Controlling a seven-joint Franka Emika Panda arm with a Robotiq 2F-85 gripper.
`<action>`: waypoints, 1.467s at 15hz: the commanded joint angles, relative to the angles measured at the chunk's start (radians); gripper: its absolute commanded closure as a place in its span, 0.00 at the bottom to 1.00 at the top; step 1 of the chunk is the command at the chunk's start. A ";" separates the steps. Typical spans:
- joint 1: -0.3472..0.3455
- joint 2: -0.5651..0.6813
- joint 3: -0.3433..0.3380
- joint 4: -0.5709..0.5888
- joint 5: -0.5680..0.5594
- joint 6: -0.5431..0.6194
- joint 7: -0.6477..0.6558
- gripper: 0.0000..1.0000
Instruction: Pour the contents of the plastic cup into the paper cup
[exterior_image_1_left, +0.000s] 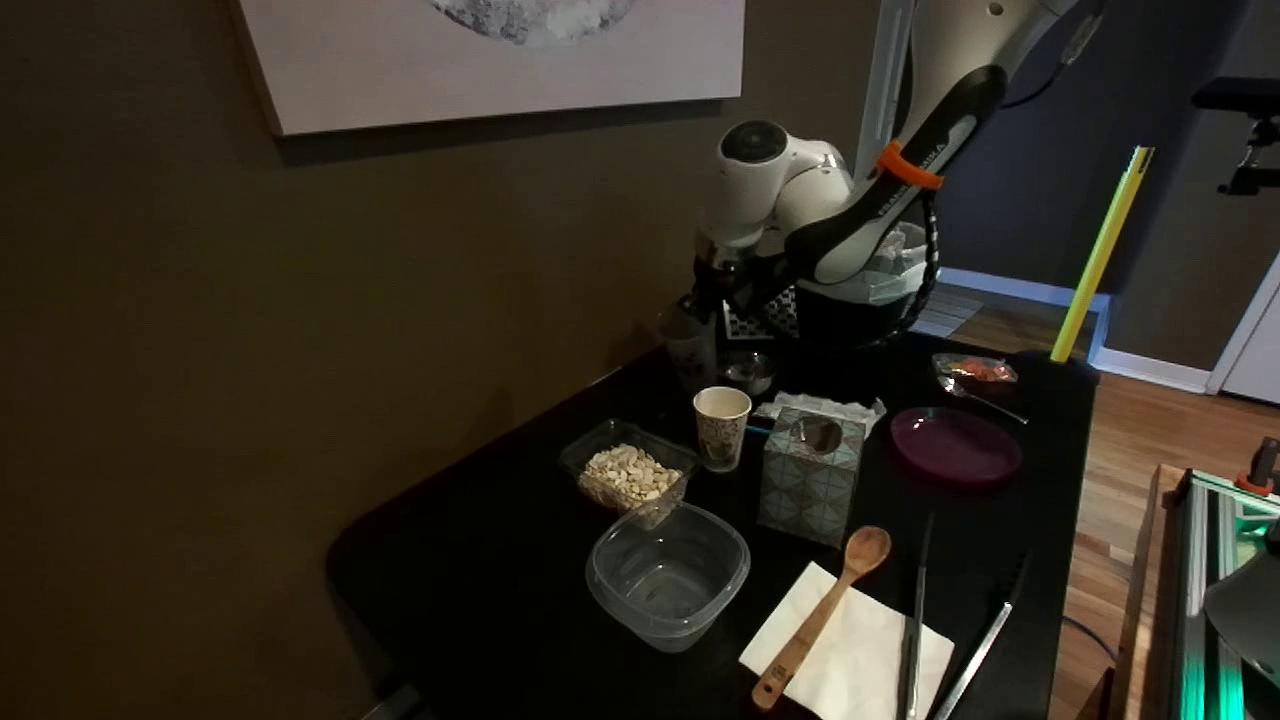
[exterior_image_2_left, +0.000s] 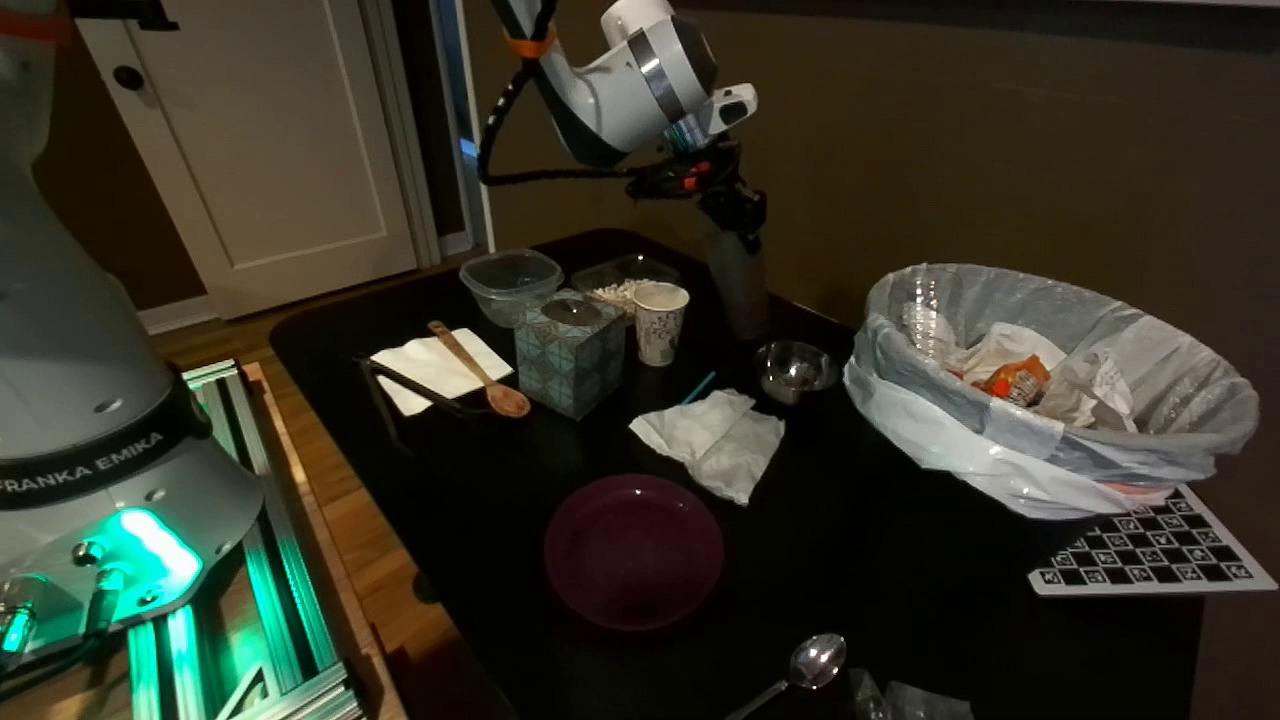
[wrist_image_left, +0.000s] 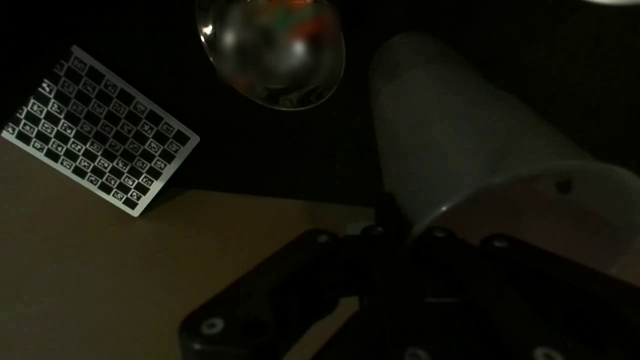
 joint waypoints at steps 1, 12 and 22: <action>-0.036 0.039 0.025 0.027 0.091 0.037 -0.002 0.98; -0.072 0.095 0.035 0.042 0.196 0.150 0.039 0.98; -0.079 0.122 0.035 0.040 0.237 0.220 0.073 0.98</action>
